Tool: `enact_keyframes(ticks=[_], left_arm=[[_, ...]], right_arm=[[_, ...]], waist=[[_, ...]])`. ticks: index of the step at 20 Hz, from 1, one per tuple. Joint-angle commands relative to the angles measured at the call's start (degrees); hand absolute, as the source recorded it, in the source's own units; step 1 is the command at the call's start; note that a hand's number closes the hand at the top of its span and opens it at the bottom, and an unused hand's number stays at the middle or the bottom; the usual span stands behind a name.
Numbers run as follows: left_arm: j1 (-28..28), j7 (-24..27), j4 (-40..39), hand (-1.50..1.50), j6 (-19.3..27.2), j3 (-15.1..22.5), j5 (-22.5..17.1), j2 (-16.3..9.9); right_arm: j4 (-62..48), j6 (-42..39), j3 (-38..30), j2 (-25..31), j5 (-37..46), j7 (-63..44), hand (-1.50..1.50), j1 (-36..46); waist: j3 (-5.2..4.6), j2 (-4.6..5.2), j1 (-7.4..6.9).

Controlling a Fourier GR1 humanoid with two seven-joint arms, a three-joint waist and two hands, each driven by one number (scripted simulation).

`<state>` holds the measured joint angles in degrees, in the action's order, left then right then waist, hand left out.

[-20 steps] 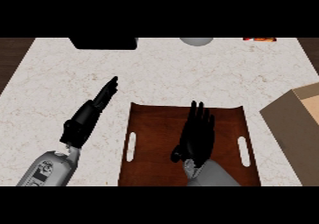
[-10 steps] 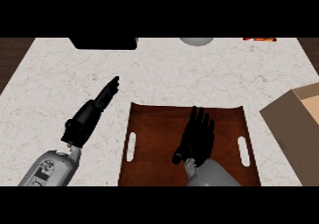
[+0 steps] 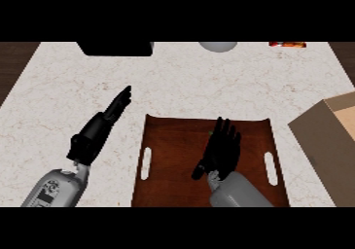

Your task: Pick the bell pepper from the tray and place it in the cardboard box

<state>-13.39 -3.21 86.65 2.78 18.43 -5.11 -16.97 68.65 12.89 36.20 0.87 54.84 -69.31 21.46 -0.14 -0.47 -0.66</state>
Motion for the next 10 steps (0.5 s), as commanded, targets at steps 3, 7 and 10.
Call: enact_keyframes(ticks=[3,7,10], left_arm=[[-0.3,0.9,-0.8,0.0,-1.1,-1.0,0.7,0.1],[-2.9,1.1,-4.0,0.0,-1.7,-2.5,0.7,1.1],[0.4,0.1,0.5,0.0,-2.6,-2.8,0.2,-0.2]], right_arm=[[-4.8,2.6,1.2,-0.8,-0.1,-9.7,-1.5,0.2],[-3.8,-0.3,2.3,-0.8,-1.4,-11.8,1.5,2.3],[-8.5,2.0,2.4,-0.8,-0.3,-9.2,1.5,3.6]], waist=[[0.14,0.56,0.07],[0.12,0.59,0.26],[0.14,0.52,-0.39]])
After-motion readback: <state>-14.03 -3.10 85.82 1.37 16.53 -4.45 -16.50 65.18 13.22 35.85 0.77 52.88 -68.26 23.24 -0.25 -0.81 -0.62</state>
